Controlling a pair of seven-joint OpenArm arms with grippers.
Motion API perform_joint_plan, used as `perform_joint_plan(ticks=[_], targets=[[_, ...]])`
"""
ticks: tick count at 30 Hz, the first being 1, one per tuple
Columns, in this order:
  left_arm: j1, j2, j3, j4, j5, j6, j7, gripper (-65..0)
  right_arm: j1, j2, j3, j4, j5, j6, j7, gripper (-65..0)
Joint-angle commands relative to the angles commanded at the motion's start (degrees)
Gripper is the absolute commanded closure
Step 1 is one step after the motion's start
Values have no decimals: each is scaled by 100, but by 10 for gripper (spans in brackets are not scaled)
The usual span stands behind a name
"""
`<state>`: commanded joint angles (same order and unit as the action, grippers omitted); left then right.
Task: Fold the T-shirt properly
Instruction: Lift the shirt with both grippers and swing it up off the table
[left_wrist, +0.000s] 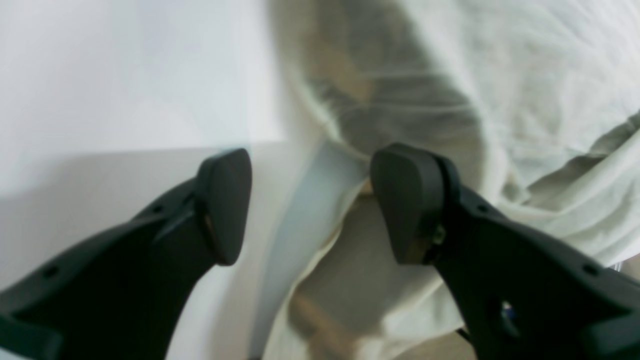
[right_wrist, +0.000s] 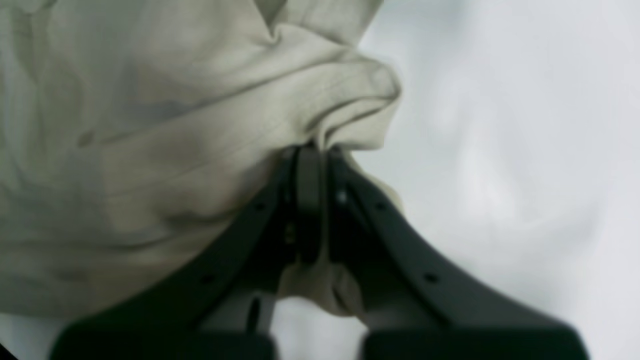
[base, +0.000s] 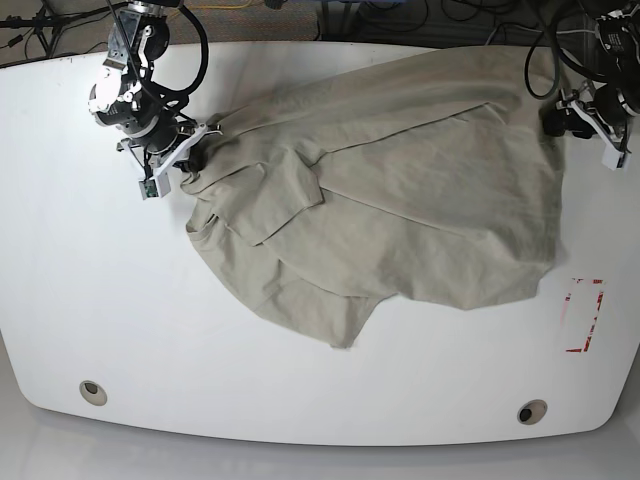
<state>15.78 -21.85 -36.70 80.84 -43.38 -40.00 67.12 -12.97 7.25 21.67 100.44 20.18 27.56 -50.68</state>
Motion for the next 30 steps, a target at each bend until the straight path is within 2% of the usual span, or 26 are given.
perform_joint_plan(ticks=[9, 15, 17, 20, 21, 22, 23, 25, 30], targets=[[26, -18, 369, 9, -642, 0, 0, -397, 79, 0, 0, 0, 0, -9, 0, 0], [26, -26, 484, 9, -747, 0, 0, -390, 79, 0, 0, 0, 0, -9, 0, 0], [26, -26, 484, 9, -747, 0, 0, -349, 79, 0, 0, 0, 0, -9, 0, 0], [9, -26, 484, -9, -738, 0, 0, -236, 79, 0, 0, 0, 0, -9, 0, 0], [-9, -26, 484, -44, -738, 0, 0, -162, 79, 0, 0, 0, 0, -9, 0, 0], [-9, -26, 484, -44, -738, 0, 0, -128, 79, 0, 0, 0, 0, -9, 0, 0], [-9, -26, 484, -35, -738, 0, 0, -63, 79, 0, 0, 0, 0, -9, 0, 0], [-9, -26, 484, -9, -738, 0, 0, -24, 79, 0, 0, 0, 0, -9, 0, 0], [-9, -26, 440, 0, -738, 0, 0, -24, 79, 0, 0, 0, 9, -9, 0, 0]])
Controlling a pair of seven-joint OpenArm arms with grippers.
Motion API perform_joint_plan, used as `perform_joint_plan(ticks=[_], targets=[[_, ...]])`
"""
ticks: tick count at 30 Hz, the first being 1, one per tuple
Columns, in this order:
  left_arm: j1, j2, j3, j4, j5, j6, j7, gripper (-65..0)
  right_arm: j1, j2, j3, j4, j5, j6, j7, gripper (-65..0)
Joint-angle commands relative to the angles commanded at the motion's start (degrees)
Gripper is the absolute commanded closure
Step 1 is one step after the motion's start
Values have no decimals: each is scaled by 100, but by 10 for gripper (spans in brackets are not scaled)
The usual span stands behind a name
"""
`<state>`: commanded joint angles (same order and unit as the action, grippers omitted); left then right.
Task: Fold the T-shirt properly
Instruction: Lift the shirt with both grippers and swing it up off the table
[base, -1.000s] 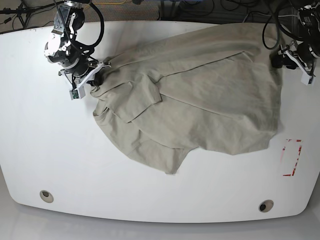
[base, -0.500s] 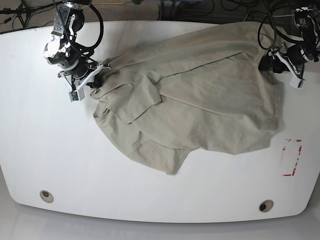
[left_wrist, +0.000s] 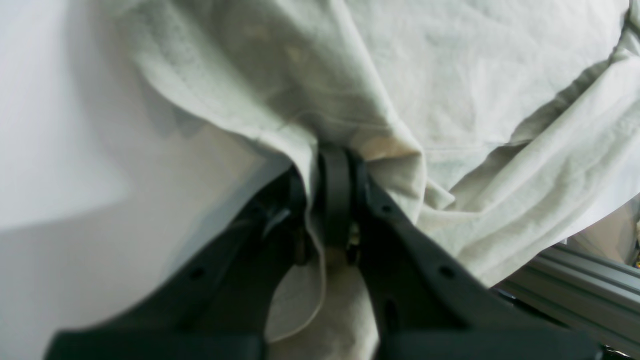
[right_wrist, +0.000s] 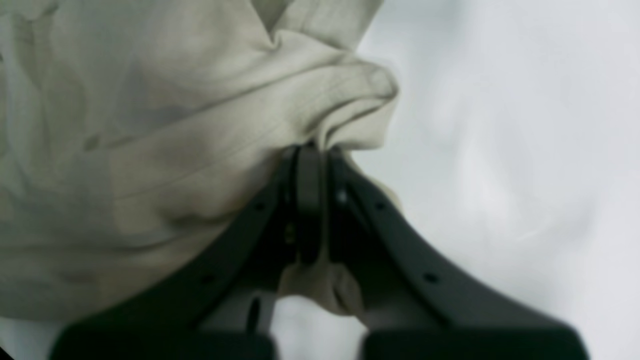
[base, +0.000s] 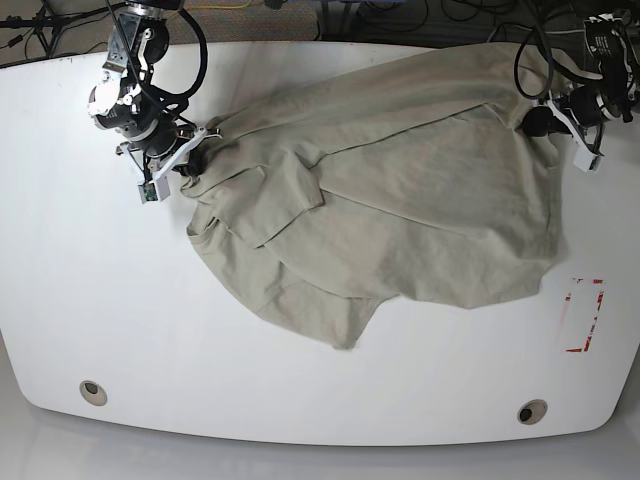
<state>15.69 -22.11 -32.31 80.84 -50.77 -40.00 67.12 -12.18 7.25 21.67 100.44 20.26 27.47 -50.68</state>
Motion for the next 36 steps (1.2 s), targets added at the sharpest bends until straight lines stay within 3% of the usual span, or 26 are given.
perform_joint_plan(ticks=[14, 20, 24, 30, 36], targets=[[-18, -79, -571, 2101, -44, 0, 0, -24, 79, 0, 0, 343, 44, -18, 0, 0], [-413, -79, -642, 2901, -53, 0, 114, -25, 422, 18, 44, 378, -9, -18, -18, 0], [-967, -79, -738, 3015, -53, 0, 422, -25, 677, 53, 44, 387, -9, -18, -18, 0], [-2163, -79, -1248, 3007, -44, 0, 1284, -26, 1248, 255, 44, 387, -18, -18, -18, 0], [-3121, -79, -1284, 2998, -9, 0, 1288, -28, 1943, 457, 0, 369, -18, -18, -18, 0]])
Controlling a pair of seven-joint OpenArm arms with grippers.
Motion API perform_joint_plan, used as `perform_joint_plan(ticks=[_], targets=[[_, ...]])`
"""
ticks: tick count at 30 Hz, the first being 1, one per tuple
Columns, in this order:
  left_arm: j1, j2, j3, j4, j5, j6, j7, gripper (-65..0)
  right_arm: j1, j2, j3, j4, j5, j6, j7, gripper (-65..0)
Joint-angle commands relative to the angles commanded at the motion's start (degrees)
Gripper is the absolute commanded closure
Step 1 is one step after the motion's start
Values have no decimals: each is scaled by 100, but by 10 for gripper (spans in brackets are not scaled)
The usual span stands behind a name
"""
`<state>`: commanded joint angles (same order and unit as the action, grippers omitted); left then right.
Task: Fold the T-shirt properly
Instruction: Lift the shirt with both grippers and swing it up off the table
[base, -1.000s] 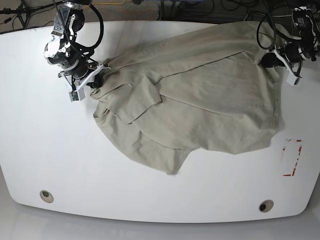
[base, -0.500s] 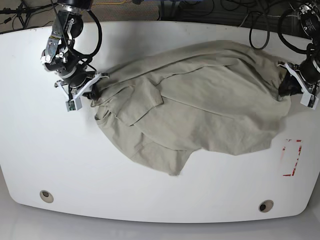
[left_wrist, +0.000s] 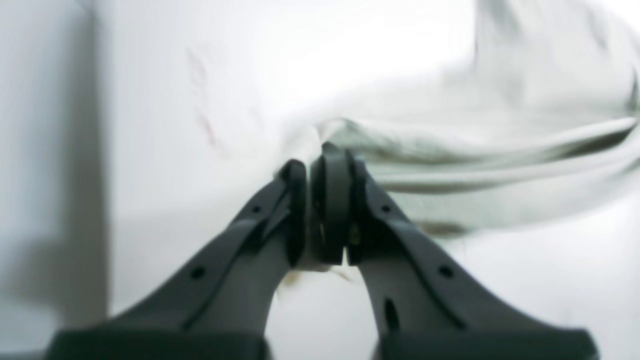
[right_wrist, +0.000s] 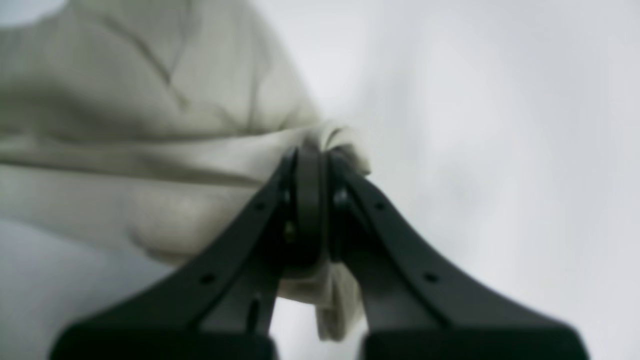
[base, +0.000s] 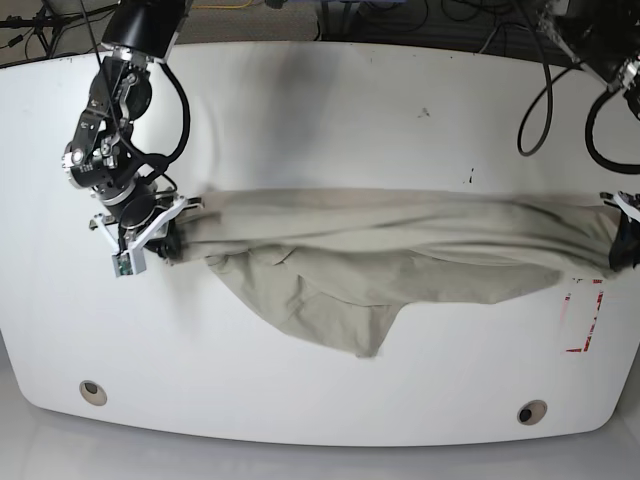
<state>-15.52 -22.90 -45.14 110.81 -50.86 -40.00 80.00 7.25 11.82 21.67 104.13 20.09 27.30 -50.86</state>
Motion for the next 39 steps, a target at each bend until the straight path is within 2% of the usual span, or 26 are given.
perform_joint_plan(ticks=[6, 11, 20, 26, 31, 39], targets=[[-818, 0, 431, -9, 9, 0, 0, -29, 905, 325, -35, -193, 18, 9, -9, 0], [-1424, 0, 633, -114, 9, 0, 0, -29, 1749, 624, -334, -457, 18, 9, -9, 0], [-2690, 0, 923, -1064, 26, 0, 0, -28, 3191, 1090, -897, -914, 35, 9, -18, 0], [-3622, 0, 949, -1723, 431, 0, 0, -28, 4079, 1336, -1257, -1266, 62, 9, -18, 0], [-4123, 0, 958, -2215, 527, 0, 0, -28, 4563, 1477, -1301, -1327, 62, 9, -158, 0], [-4800, 0, 958, -2866, 545, 0, 0, -28, 5116, 1486, -1310, -1609, 70, 26, -299, 0]])
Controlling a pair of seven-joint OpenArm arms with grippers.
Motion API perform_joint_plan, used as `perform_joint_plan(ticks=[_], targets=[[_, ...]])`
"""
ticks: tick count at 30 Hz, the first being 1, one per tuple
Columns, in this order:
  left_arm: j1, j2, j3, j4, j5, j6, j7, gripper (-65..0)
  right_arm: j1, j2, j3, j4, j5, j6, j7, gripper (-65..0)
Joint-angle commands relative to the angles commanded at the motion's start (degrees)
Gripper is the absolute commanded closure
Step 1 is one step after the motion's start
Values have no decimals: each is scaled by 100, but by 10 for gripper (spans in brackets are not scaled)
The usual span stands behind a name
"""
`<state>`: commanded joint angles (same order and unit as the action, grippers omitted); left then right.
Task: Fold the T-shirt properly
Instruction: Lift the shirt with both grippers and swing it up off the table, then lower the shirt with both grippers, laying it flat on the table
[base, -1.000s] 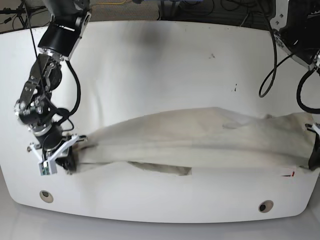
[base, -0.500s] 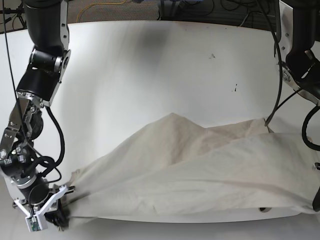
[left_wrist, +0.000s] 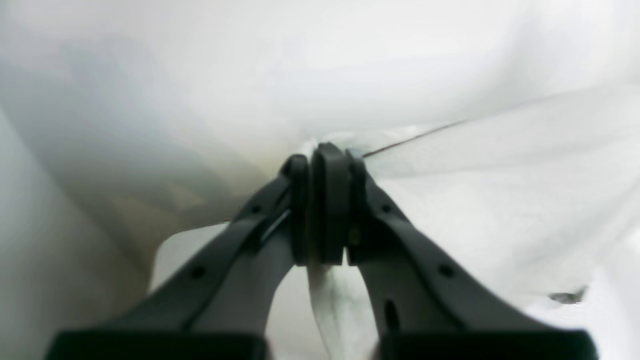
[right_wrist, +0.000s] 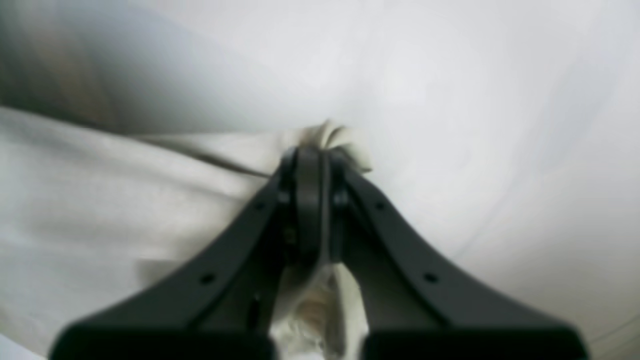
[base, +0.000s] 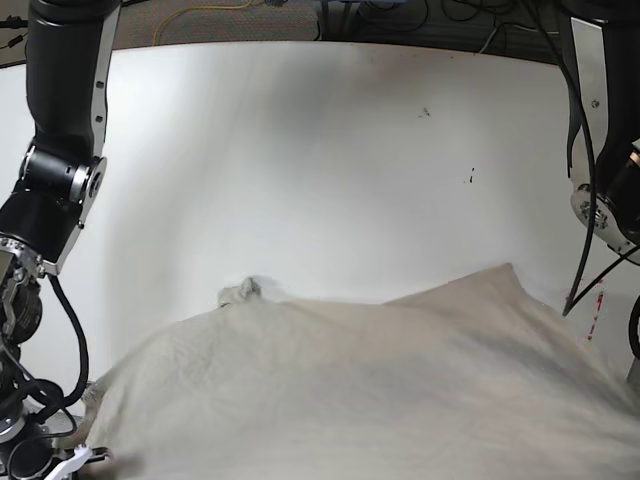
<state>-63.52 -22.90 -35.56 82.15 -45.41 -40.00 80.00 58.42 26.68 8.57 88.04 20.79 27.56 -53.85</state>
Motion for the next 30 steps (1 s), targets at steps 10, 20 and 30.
perform_joint_plan(ticks=[10, 20, 30], targets=[[-1116, 0, 0, -492, 510, 0, 0, -28, 1125, 88, -501, -510, -44, 0, 0, 0], [-1679, 0, 88, -1011, 659, 0, 0, -28, 2110, 123, -1169, -844, -53, 0, 0, 0], [-712, -167, 413, -809, 484, 0, 0, -29, 1301, 404, -1178, -396, -9, 9, -149, 0]])
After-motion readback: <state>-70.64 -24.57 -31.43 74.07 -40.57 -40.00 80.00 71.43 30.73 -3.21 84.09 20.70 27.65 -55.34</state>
